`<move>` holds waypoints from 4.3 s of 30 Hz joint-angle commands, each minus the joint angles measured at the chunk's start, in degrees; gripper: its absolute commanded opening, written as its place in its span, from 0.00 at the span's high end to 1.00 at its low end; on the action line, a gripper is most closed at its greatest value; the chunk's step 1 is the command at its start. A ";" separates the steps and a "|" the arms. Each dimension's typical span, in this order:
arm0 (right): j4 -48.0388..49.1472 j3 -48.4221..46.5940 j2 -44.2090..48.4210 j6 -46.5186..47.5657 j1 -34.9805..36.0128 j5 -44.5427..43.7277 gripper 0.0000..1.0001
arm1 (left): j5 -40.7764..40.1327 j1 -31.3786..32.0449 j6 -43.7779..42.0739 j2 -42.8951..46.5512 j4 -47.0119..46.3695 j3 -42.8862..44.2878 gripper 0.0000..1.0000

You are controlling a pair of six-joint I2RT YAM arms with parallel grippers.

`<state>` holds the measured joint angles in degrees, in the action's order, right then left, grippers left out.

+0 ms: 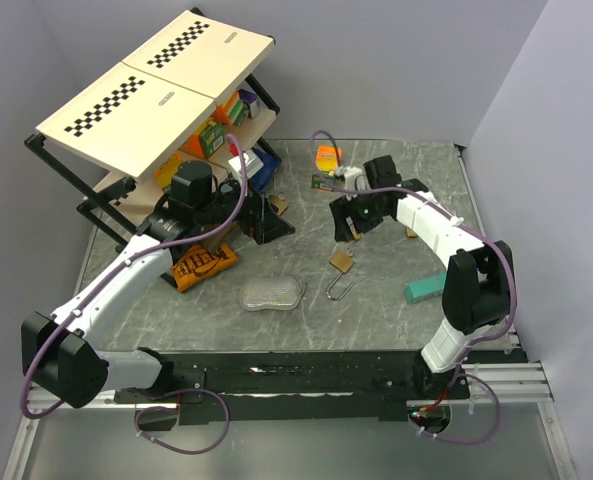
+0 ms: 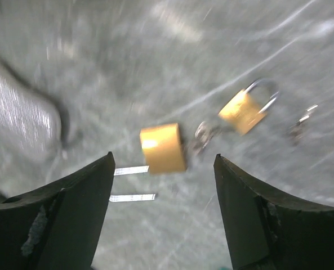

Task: Lock with the key
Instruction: Pick up the lock from the center of the board, then lock the lock.

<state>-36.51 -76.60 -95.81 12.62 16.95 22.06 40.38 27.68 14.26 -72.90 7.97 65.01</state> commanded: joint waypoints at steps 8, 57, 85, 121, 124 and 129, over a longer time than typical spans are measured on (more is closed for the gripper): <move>-4.10 2.95 -0.25 5.84 7.65 -2.99 0.26 | 1.46 -0.44 1.91 2.15 -2.08 -1.56 0.04; -1.90 -1.71 -17.83 4.43 11.70 -16.70 0.32 | 0.49 -1.23 1.56 2.94 -3.31 -3.84 0.04; -11.47 -8.22 -6.24 -5.59 6.26 -3.52 1.00 | 5.93 -1.67 -5.21 2.51 -2.17 -5.78 0.01; -13.67 -4.61 8.01 -12.45 6.08 2.19 1.00 | -22.45 23.12 -18.31 -14.28 -7.52 -3.93 0.39; -13.85 -4.79 8.01 -12.45 6.08 2.28 1.00 | -22.36 23.38 -17.78 -15.42 -7.53 -3.40 0.45; -14.03 -4.61 8.27 -12.45 6.17 2.10 1.00 | -22.71 23.56 -17.43 -15.51 -9.81 -3.49 0.76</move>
<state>-50.33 -80.93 -91.35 1.74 22.72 22.17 18.76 50.87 -3.36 -88.38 2.59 59.20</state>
